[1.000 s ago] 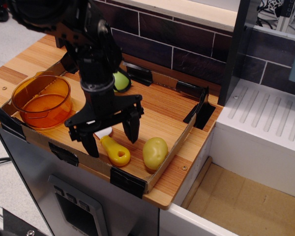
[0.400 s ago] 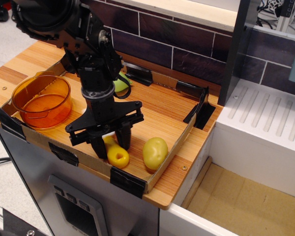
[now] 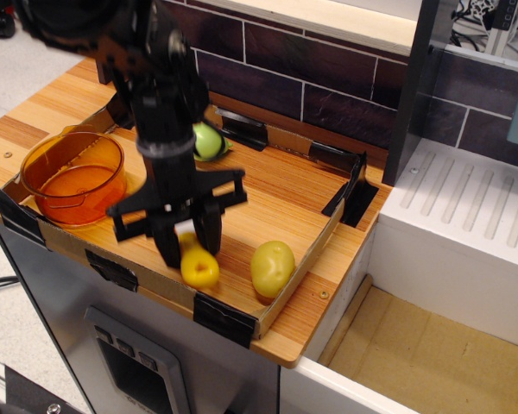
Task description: Put knife in pot
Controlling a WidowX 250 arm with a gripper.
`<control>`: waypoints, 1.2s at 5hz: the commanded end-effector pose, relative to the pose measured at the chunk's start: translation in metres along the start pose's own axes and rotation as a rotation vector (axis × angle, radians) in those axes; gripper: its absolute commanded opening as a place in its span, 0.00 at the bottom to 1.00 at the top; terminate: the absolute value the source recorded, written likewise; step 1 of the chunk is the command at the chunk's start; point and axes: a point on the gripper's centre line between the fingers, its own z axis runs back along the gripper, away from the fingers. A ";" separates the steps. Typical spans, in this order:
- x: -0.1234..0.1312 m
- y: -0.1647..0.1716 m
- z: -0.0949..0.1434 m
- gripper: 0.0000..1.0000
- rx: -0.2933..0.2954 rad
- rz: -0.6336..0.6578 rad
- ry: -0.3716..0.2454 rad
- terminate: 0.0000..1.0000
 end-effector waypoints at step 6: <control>0.115 0.046 0.056 0.00 -0.022 0.073 -0.134 0.00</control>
